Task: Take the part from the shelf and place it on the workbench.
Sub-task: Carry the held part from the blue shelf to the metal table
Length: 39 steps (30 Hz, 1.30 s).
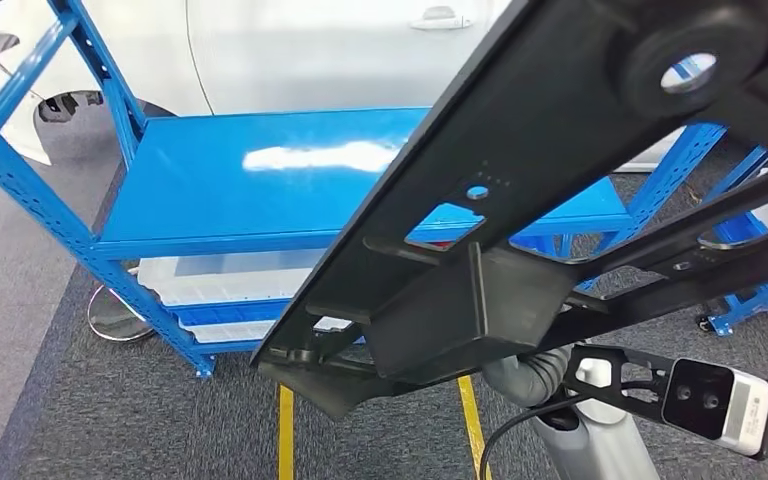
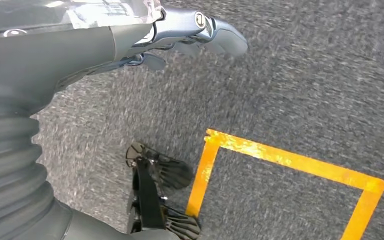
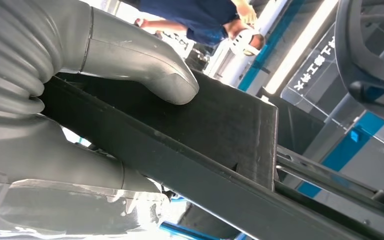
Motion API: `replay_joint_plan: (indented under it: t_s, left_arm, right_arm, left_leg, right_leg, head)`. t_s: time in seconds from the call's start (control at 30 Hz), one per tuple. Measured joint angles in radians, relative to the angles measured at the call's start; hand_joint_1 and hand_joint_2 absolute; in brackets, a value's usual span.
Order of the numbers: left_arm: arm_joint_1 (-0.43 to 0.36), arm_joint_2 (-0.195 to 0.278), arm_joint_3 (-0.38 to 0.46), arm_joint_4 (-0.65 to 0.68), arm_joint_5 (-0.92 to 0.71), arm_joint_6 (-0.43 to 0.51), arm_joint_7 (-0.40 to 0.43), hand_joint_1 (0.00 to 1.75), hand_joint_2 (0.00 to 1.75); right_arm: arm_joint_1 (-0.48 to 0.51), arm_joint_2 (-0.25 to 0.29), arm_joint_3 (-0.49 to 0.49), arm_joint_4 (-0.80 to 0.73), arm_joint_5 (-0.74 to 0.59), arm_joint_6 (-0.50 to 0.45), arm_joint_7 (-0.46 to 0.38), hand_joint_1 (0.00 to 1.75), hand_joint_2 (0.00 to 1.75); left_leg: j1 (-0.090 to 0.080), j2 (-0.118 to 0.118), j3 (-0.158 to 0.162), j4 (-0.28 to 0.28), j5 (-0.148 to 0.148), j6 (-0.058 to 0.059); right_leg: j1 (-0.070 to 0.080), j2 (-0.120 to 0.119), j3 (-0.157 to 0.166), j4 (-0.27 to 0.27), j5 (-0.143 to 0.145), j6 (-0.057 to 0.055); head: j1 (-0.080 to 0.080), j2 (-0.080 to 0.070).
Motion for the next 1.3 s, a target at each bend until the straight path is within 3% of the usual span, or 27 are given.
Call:
replay_joint_plan:
  t_s: [0.07, 0.13, 0.17, 0.2, 0.23, 0.3, 0.37, 0.4, 0.5, 0.57, 0.63, 0.67, 0.7, 0.73, 0.77, 0.8, 0.87, 0.9, 0.93, 1.0, 1.03, 1.1, 1.17, 1.2, 1.23, 1.3]
  left_arm:
    - [-0.001, 0.0, 0.0, 0.0, -0.006, 0.0, 0.001, 0.0, 1.75]
    - [-0.002, 0.0, 0.0, 0.0, -0.01, 0.0, 0.001, 0.0, 1.75]
    - [-0.002, 0.0, 0.0, 0.0, -0.011, 0.0, 0.001, 0.0, 1.75]
    - [-0.002, 0.0, 0.0, 0.0, -0.012, 0.0, 0.001, 0.0, 1.75]
    - [-0.003, 0.0, 0.0, 0.0, -0.014, 0.0, 0.001, 0.0, 1.75]
    - [-0.003, 0.0, 0.0, 0.0, -0.016, 0.0, 0.001, 0.0, 1.75]
    - [-0.003, 0.0, 0.0, 0.0, -0.016, 0.0, 0.0, 0.0, 1.75]
    - [-0.003, 0.0, 0.0, 0.0, -0.016, 0.0, 0.0, 0.0, 1.75]
    - [-0.002, -0.001, 0.0, 0.0, -0.017, 0.0, -0.002, 0.0, 1.75]
    - [0.001, -0.001, 0.0, 0.0, -0.019, -0.004, -0.002, 0.0, 1.75]
    - [0.002, -0.001, 0.0, 0.0, -0.025, -0.01, -0.003, 0.0, 1.75]
    - [0.002, -0.001, 0.0, 0.0, -0.027, -0.012, -0.004, 0.0, 1.75]
    - [0.003, -0.001, 0.0, 0.0, -0.029, -0.014, -0.005, 0.0, 1.75]
    - [0.004, -0.001, 0.0, 0.0, -0.03, -0.015, -0.007, 0.0, 1.75]
    - [0.004, -0.001, 0.0, 0.0, -0.032, -0.017, -0.008, 0.0, 1.75]
    - [0.005, -0.001, 0.001, 0.0, -0.033, -0.018, -0.01, 0.0, 1.75]
    - [0.006, -0.001, 0.001, 0.0, -0.036, -0.02, -0.014, 0.0, 1.75]
    - [0.007, -0.001, 0.002, 0.0, -0.037, -0.022, -0.016, 0.0, 1.75]
    - [0.008, -0.001, 0.002, 0.0, -0.037, -0.024, -0.018, 0.0, 1.75]
    - [0.01, -0.001, 0.003, 0.0, -0.037, -0.026, -0.019, 0.0, 1.75]
    - [0.01, -0.002, 0.004, 0.0, -0.037, -0.027, -0.019, 0.0, 1.75]
    - [0.01, -0.002, 0.005, 0.0, -0.037, -0.028, -0.019, 0.0, 1.75]
    - [0.012, -0.002, 0.006, 0.0, -0.037, -0.028, -0.019, 0.0, 1.75]
    - [0.012, -0.002, 0.006, 0.0, -0.037, -0.029, -0.019, 0.0, 1.75]
    - [0.012, -0.003, 0.006, 0.0, -0.038, -0.029, -0.019, 0.0, 1.75]
    - [0.01, -0.004, 0.006, 0.0, -0.039, -0.03, -0.019, 0.0, 1.75]
  right_arm:
    - [0.0, 0.007, 0.0, -0.001, 0.006, -0.006, 0.005, 1.75, 1.75]
    - [0.0, 0.01, 0.001, -0.002, 0.021, -0.007, 0.013, 1.75, 1.75]
    - [0.0, 0.012, 0.001, -0.002, 0.027, -0.008, 0.016, 1.75, 1.75]
    - [-0.001, 0.013, 0.001, -0.002, 0.033, -0.008, 0.017, 1.75, 1.75]
    - [-0.001, 0.015, 0.001, -0.002, 0.036, -0.009, 0.018, 1.75, 1.75]
    - [-0.003, 0.018, 0.002, -0.005, 0.04, -0.01, 0.019, 1.75, 1.75]
    - [-0.011, 0.021, 0.002, -0.009, 0.042, -0.012, 0.019, 1.75, 1.75]
    - [-0.016, 0.022, 0.002, -0.009, 0.04, -0.012, 0.018, 1.75, 1.75]
    - [-0.032, 0.018, 0.003, -0.001, 0.01, 0.003, 0.004, 1.75, 1.75]
    - [-0.038, 0.015, 0.003, 0.003, 0.002, 0.005, -0.013, 1.75, 1.75]
    - [-0.037, 0.013, 0.003, -0.001, 0.011, -0.004, -0.024, 1.75, 1.75]
    - [-0.034, 0.012, 0.003, -0.007, 0.015, -0.007, -0.025, 1.75, 1.75]
    - [-0.029, 0.01, 0.003, -0.012, 0.017, -0.009, -0.024, 1.75, 1.75]
    - [-0.023, 0.008, 0.003, -0.018, 0.018, -0.012, -0.023, 1.75, 1.75]
    - [-0.018, 0.006, 0.003, -0.023, 0.019, -0.016, -0.021, 1.75, 1.75]
    - [-0.013, 0.004, 0.003, -0.028, 0.02, -0.019, -0.021, 1.75, 1.75]
    - [-0.006, 0.001, 0.004, -0.033, 0.025, -0.023, -0.022, 1.75, 1.75]
    - [-0.003, -0.001, 0.004, -0.035, 0.029, -0.024, -0.023, 1.75, 1.75]
    - [0.0, -0.002, 0.004, -0.035, 0.034, -0.025, -0.024, 1.75, 1.75]
    - [0.007, -0.004, 0.004, -0.035, 0.039, -0.027, -0.025, 1.75, 1.75]
    - [0.009, -0.006, 0.004, -0.035, 0.041, -0.028, -0.026, 1.75, 1.75]
    - [0.013, -0.009, 0.004, -0.036, 0.041, -0.03, -0.026, 1.75, 1.75]
    - [0.017, -0.012, 0.005, -0.035, 0.047, -0.032, -0.025, 1.75, 1.75]
    - [0.02, -0.013, 0.005, -0.035, 0.053, -0.034, -0.021, 1.75, 1.75]
    - [0.023, -0.013, 0.006, -0.035, 0.062, -0.039, -0.014, 1.75, 1.75]
    - [0.025, -0.013, 0.008, -0.034, 0.08, -0.054, 0.008, 1.75, 1.75]
  left_leg:
    - [0.004, 0.006, -0.02, -0.004, 0.023, 0.012]
    - [0.003, 0.008, -0.05, -0.001, 0.046, 0.018]
    - [0.003, 0.008, -0.065, 0.001, 0.057, 0.018]
    - [0.002, 0.008, -0.081, 0.004, 0.068, 0.017]
    - [0.002, 0.008, -0.097, 0.008, 0.077, 0.016]
    - [0.002, 0.008, -0.122, 0.016, 0.092, 0.011]
    - [0.001, 0.007, -0.137, 0.021, 0.107, 0.003]
    - [0.001, 0.007, -0.14, 0.02, 0.115, -0.003]
    - [0.003, 0.007, -0.149, 0.018, 0.126, -0.02]
    - [0.004, 0.006, -0.169, 0.068, 0.064, -0.029]
    - [0.006, 0.005, -0.204, 0.188, -0.032, -0.037]
    - [0.006, 0.005, -0.218, 0.252, -0.057, -0.04]
    - [0.007, 0.005, -0.221, 0.296, -0.059, -0.043]
    - [0.008, 0.005, -0.209, 0.307, -0.039, -0.045]
    - [0.01, 0.003, -0.179, 0.28, -0.009, -0.046]
    - [0.012, -0.006, -0.131, 0.219, 0.015, -0.044]
    - [0.015, -0.038, -0.034, 0.078, 0.012, -0.038]
    - [0.014, -0.05, -0.006, 0.032, -0.002, -0.034]
    - [0.012, -0.052, 0.003, 0.012, -0.014, -0.029]
    - [0.013, -0.035, -0.002, 0.005, -0.009, -0.015]
    - [0.014, -0.025, -0.005, 0.004, -0.003, -0.007]
    - [0.015, -0.003, -0.014, 0.002, 0.008, 0.005]
    - [0.013, 0.016, -0.027, 0.003, 0.016, 0.009]
    - [0.012, 0.025, -0.031, 0.003, 0.019, 0.008]
    - [0.011, 0.033, -0.035, 0.003, 0.021, 0.007]
    - [0.01, 0.047, -0.036, 0.004, 0.023, 0.004]
  right_leg:
    - [-0.004, 0.004, -0.024, 0.066, -0.075, 0.011]
    - [-0.007, 0.006, -0.059, 0.196, -0.173, 0.02]
    - [-0.008, 0.006, -0.068, 0.252, -0.195, 0.023]
    - [-0.01, 0.006, -0.064, 0.283, -0.194, 0.024]
    - [-0.011, 0.006, -0.043, 0.277, -0.174, 0.024]
    - [-0.01, 0.006, 0.05, 0.163, -0.131, 0.017]
    - [-0.005, 0.006, 0.141, 0.025, -0.13, 0.004]
    - [-0.001, 0.006, 0.161, -0.012, -0.136, -0.002]
    - [0.0, 0.005, 0.152, -0.031, -0.117, -0.021]
    - [-0.005, 0.002, 0.133, -0.039, -0.092, -0.036]
    - [-0.003, 0.001, 0.107, -0.039, -0.073, -0.042]
    - [-0.003, 0.001, 0.094, -0.038, -0.063, -0.041]
    - [-0.003, 0.001, 0.081, -0.037, -0.054, -0.04]
    - [-0.003, 0.002, 0.068, -0.035, -0.045, -0.037]
    - [-0.003, 0.006, 0.055, -0.032, -0.037, -0.034]
    - [-0.004, 0.01, 0.044, -0.027, -0.031, -0.029]
    - [-0.003, 0.02, 0.024, -0.013, -0.02, -0.018]
    - [-0.002, 0.024, 0.017, -0.008, -0.015, -0.013]
    - [-0.002, 0.03, 0.012, -0.006, -0.008, -0.006]
    - [-0.004, 0.041, 0.005, -0.004, 0.001, 0.006]
    - [-0.006, 0.04, -0.004, 0.01, -0.011, 0.011]
    - [-0.01, 0.03, -0.044, 0.103, -0.074, 0.021]
    - [-0.012, 0.022, -0.096, 0.24, -0.144, 0.029]
    - [-0.012, 0.021, -0.108, 0.28, -0.158, 0.031]
    - [-0.013, 0.019, -0.099, 0.283, -0.154, 0.032]
    - [-0.011, 0.005, -0.021, 0.171, -0.105, 0.025]
  head:
    - [0.001, 0.0]
    - [0.002, 0.0]
    - [0.002, 0.0]
    - [0.002, 0.0]
    - [0.002, 0.0]
    - [0.002, 0.0]
    - [0.001, 0.0]
    - [0.003, 0.0]
    - [0.008, 0.0]
    - [0.004, 0.0]
    - [0.0, 0.0]
    - [0.0, 0.0]
    - [0.0, 0.0]
    - [-0.001, 0.0]
    - [-0.001, 0.0]
    - [-0.001, 0.0]
    - [0.0, 0.0]
    - [0.0, 0.0]
    - [0.0, 0.0]
    - [0.001, 0.0]
    - [0.002, 0.0]
    - [0.006, 0.0]
    - [0.007, 0.0]
    - [0.007, 0.0]
    - [0.007, 0.0]
    - [0.007, 0.0]
